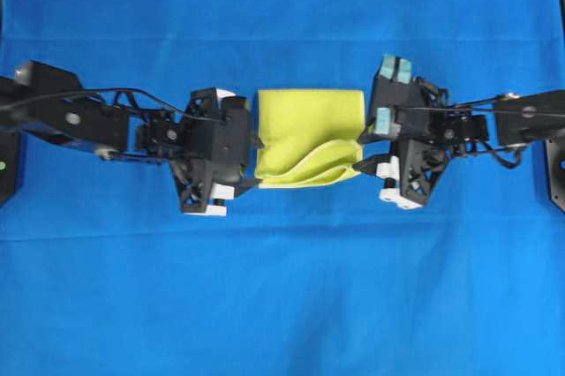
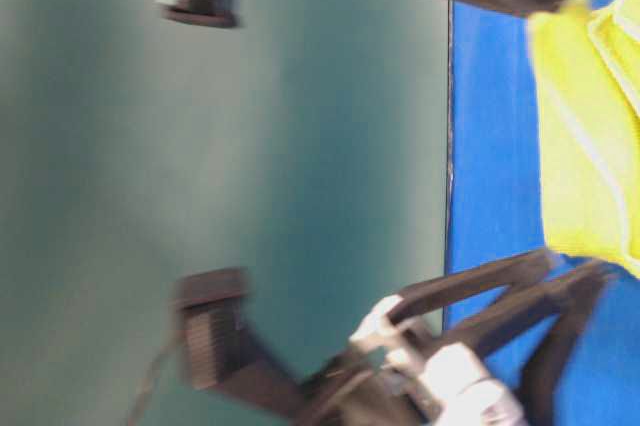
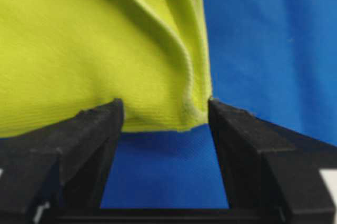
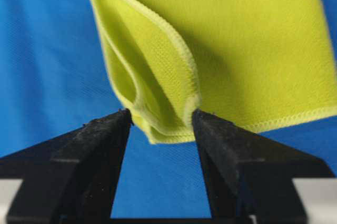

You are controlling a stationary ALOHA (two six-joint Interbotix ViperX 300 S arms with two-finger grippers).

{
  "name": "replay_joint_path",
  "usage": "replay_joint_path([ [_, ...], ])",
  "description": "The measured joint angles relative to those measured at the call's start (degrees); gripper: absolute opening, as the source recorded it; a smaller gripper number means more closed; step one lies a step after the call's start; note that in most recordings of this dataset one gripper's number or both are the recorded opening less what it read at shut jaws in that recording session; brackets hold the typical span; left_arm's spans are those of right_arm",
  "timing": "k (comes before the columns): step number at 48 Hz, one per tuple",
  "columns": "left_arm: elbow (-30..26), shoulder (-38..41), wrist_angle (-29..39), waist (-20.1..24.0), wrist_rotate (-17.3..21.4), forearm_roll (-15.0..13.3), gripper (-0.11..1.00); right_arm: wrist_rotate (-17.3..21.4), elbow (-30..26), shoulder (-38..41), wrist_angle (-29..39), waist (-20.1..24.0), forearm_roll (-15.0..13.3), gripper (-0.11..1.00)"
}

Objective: Fold the yellow towel.
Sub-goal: 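Release the towel and retract both grippers outward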

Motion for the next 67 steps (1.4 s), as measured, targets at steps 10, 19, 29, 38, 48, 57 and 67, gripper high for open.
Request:
replay_joint_path([
  [10,1.3,-10.1,5.6,0.1,0.4,0.0,0.60,-0.4,-0.5,-9.6,5.4,0.1,-1.4,0.55],
  [19,5.2,-19.2,6.1,0.1,0.4,0.0,0.60,-0.4,1.9,-20.2,6.3,0.2,-4.4,0.55],
  [29,11.3,-31.4,4.7,0.0,0.3,0.0,0.60,-0.4,5.7,-31.9,6.4,0.1,-6.2,0.55],
  [38,17.6,-42.1,4.0,0.1,0.4,0.0,0.60,-0.4,11.2,-41.7,5.4,-0.3,-7.6,0.55],
  [48,25.3,-54.1,3.5,0.1,-0.4,0.0,0.60,-0.4,18.5,-50.4,0.5,-3.0,-7.8,0.55],
  [57,32.1,-63.6,3.5,0.4,-1.2,0.0,0.60,-0.4,24.0,-54.9,-2.0,-6.4,-7.8,0.55],
  [67,37.1,-71.6,3.6,0.4,-1.5,0.0,0.58,0.0,28.9,-55.7,-7.7,-8.1,-7.6,0.55],
])
